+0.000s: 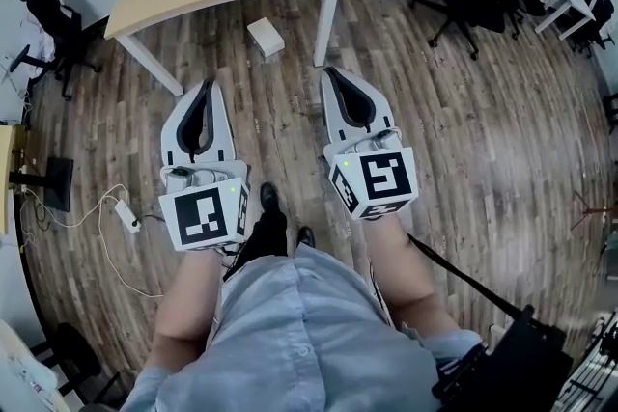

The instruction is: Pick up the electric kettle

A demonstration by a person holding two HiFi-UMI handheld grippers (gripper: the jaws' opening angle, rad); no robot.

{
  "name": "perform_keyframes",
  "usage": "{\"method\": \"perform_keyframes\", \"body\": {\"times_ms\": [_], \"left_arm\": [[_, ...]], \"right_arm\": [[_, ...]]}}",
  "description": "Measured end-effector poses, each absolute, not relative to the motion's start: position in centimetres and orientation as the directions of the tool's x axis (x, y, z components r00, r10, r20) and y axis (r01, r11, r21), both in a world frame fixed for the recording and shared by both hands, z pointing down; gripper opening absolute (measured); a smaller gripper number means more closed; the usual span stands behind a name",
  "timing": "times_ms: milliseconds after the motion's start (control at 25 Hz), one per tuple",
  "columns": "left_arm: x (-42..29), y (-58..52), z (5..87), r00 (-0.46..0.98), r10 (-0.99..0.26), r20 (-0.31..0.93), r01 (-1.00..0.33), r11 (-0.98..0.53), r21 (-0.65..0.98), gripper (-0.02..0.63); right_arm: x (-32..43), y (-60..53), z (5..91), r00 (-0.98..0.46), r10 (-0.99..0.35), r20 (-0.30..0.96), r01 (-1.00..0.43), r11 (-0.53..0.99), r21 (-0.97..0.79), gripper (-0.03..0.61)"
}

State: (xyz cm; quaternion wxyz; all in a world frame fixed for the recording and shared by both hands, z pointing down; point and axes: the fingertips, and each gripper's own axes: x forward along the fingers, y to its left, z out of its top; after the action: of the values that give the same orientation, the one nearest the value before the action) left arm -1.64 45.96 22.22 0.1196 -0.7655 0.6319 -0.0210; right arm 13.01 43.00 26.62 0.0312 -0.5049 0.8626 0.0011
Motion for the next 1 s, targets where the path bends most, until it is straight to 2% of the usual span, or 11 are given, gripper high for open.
{"method": "perform_keyframes", "body": {"times_ms": [360, 1000], "left_arm": [[-4.5, 35.3, 24.3, 0.19, -0.976, -0.105, -0.969, -0.169, -0.18, 0.0], [-10.5, 16.0, 22.6, 0.232, -0.964, -0.13, -0.961, -0.207, -0.186, 0.0]], "right_arm": [[10.5, 33.3, 28.1, -0.484, -0.873, -0.052, -0.875, 0.485, -0.003, 0.002], [5.5, 14.5, 25.8, -0.432, -0.897, -0.091, -0.902, 0.431, 0.026, 0.002]]}}
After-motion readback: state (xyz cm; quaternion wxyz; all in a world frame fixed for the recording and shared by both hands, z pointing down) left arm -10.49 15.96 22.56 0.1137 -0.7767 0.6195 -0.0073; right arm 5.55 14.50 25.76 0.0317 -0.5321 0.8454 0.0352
